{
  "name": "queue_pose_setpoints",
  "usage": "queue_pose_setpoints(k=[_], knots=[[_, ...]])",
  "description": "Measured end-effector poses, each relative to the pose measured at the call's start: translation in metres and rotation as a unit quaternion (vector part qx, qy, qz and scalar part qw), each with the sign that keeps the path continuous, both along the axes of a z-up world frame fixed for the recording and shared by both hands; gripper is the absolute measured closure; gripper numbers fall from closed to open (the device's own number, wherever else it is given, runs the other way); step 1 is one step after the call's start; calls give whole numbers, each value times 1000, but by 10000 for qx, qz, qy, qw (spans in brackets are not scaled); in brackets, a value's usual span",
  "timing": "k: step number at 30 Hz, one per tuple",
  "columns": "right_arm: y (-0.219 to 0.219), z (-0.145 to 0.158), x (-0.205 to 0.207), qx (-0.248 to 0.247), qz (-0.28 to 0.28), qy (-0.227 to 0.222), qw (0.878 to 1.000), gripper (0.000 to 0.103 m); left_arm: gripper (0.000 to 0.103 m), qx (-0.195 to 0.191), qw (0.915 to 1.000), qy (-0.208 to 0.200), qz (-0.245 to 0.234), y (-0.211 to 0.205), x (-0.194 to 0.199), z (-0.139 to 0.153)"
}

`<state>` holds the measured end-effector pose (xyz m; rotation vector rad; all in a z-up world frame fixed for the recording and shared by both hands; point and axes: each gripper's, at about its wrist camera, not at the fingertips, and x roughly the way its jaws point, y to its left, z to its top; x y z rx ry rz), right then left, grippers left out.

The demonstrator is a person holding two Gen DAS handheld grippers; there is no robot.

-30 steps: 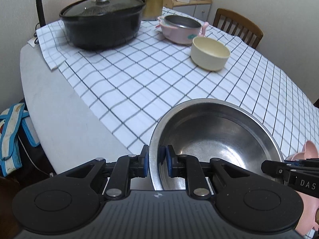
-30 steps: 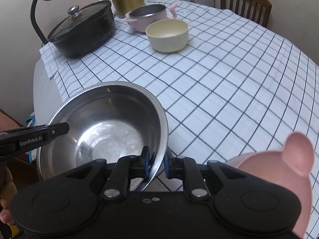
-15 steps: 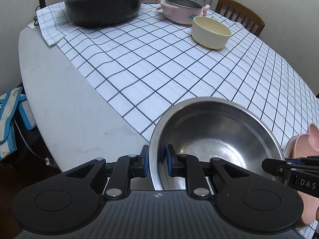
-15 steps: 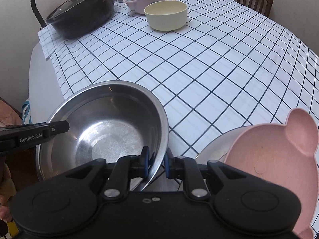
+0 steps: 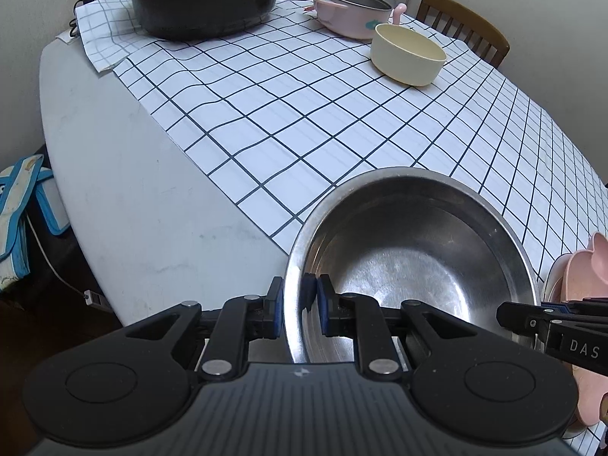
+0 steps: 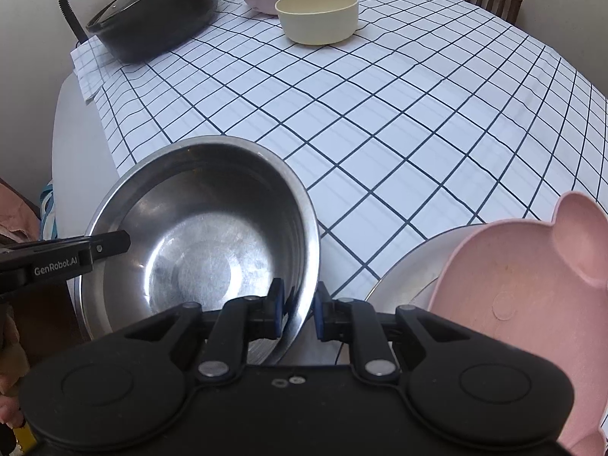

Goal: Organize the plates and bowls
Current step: 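Carry the steel bowl and lower it onto the pink plate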

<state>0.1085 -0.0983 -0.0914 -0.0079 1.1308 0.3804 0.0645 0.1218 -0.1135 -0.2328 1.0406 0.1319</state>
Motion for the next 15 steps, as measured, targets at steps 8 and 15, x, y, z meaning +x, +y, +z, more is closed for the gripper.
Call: queue_pose_setpoints(k=[8,15], knots=[[-11,2,3,171,-113,192,9996,80,86,-147,9999,33,-12,3,-2,0],[-33,27,-1,530,55,-64,9986,75,86,-232,9997,76,-22,9,-11,1]])
